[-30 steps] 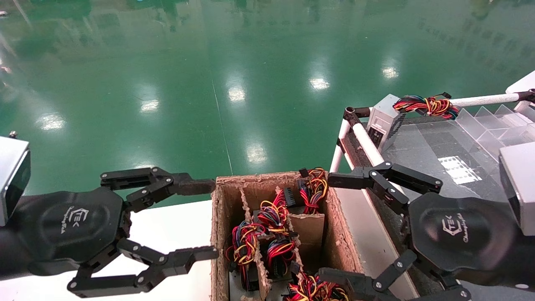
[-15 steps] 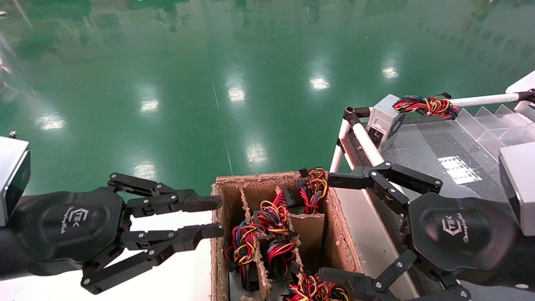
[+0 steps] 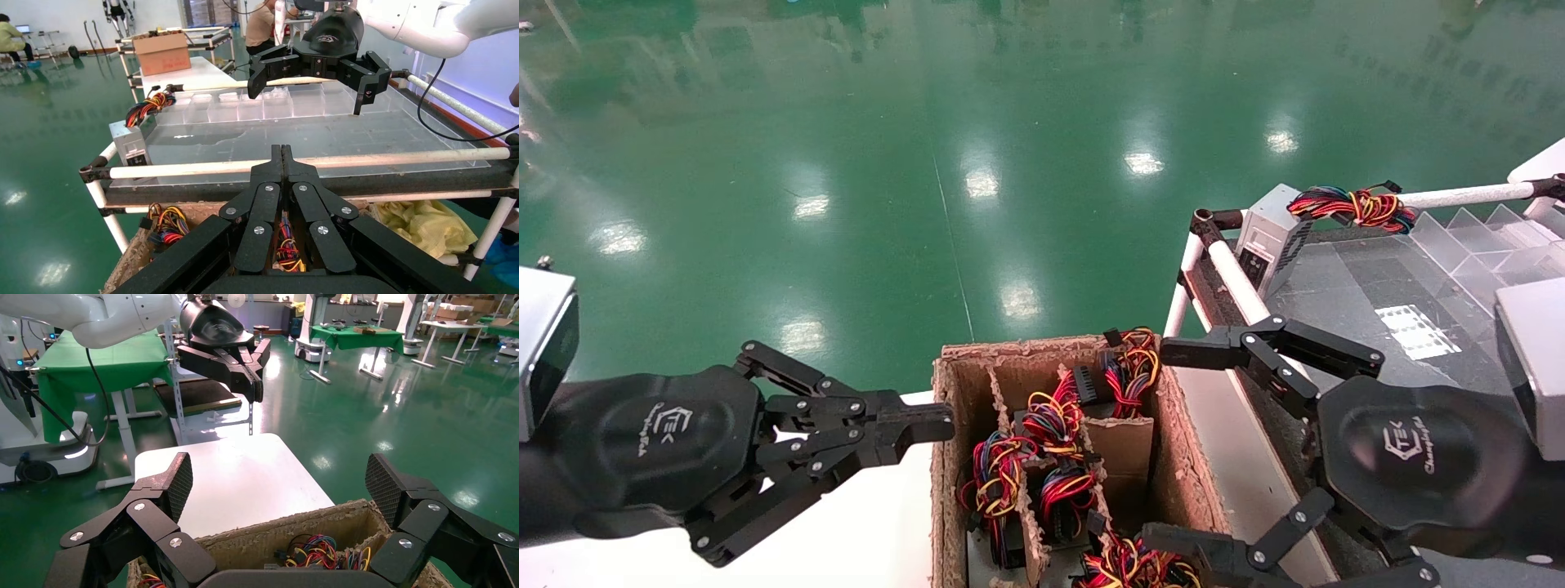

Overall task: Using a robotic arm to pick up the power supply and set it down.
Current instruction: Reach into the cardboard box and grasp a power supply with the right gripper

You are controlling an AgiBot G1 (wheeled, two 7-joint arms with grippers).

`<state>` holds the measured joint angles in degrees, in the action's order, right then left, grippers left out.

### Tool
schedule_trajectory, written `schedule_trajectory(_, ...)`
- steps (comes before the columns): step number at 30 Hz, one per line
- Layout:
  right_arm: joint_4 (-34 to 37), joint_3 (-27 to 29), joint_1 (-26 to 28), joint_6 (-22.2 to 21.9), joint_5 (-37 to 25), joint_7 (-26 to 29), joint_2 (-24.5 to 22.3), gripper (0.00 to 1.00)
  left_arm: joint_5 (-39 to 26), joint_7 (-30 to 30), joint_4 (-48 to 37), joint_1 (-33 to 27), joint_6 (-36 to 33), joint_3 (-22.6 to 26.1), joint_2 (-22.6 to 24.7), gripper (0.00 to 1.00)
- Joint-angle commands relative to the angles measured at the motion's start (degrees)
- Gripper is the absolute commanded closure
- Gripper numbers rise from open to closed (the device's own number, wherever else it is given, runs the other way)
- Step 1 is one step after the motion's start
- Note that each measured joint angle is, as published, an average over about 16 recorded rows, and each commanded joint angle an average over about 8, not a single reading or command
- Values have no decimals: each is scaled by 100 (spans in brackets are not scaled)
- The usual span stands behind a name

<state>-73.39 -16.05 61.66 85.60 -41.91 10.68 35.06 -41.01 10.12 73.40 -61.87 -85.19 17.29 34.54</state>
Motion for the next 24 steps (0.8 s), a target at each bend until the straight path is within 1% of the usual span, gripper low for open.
schedule_trajectory(1, 0, 0, 0, 0, 0, 0, 0, 0, 0, 0, 0, 0, 0, 0, 0, 29)
schedule_trajectory(3, 0, 0, 0, 0, 0, 0, 0, 0, 0, 0, 0, 0, 0, 0, 0, 4)
schedule_trajectory(4, 0, 0, 0, 0, 0, 0, 0, 0, 0, 0, 0, 0, 0, 0, 0, 0)
schedule_trajectory(24, -2, 0, -1, 1, 1, 1, 0, 0, 0, 0, 0, 0, 0, 0, 0, 0)
